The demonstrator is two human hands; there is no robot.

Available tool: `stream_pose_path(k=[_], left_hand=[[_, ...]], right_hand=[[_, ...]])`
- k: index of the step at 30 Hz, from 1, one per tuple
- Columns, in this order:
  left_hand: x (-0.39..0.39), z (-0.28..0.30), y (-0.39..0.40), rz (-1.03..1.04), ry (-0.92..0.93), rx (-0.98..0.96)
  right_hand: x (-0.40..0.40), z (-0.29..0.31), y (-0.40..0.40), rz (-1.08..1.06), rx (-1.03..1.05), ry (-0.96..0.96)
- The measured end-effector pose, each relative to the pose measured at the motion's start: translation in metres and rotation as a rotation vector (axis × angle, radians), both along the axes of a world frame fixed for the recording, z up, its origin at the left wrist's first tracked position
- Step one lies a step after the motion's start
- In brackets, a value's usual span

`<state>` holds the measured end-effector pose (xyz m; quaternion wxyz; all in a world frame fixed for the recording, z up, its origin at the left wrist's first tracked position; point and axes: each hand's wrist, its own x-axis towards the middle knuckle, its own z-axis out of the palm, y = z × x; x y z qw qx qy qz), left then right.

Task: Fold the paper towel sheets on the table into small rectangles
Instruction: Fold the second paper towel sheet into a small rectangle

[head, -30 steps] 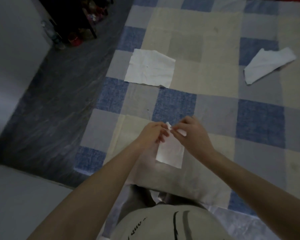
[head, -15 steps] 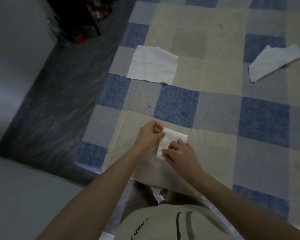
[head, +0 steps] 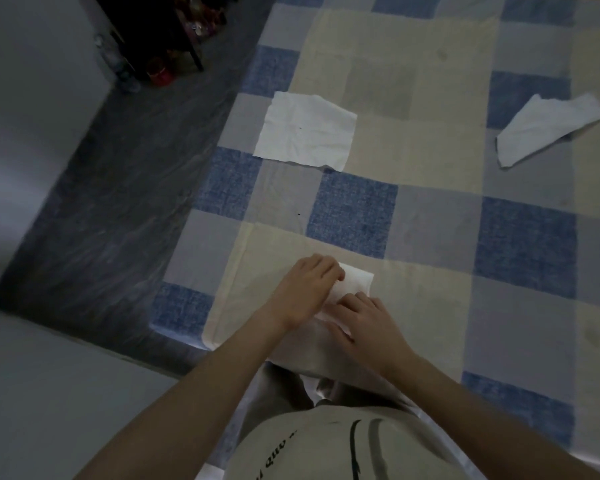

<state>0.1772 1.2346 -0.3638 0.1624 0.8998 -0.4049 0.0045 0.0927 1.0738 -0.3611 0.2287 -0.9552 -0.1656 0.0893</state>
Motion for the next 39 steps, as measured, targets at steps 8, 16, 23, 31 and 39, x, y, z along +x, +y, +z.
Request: stream_pose_path(k=[8,16,23,31,39], left_hand=[[-0.009,-0.023,0.017,-0.061,0.222,0.205],[-0.010,-0.026,0.023,-0.109,0.293,0.279],[-0.011,-0.028,0.023,-0.103,0.285,0.424],[-0.020,-0.025,0.021,0.054,0.275,0.388],[-0.029,0.007,-0.026,0.120,0.185,-0.112]], right_hand=[[-0.008,0.009,-0.007,-0.122,0.147,-0.108],[0.018,0.009,0.036,-0.229,0.222,-0.002],[0.017,-0.024,0.033,-0.162,0.039,0.023],[0.015,-0.039,-0.009,-0.287,-0.277,0.008],[0.013,-0.036,-0.016,-0.258,-0.329,0.016]])
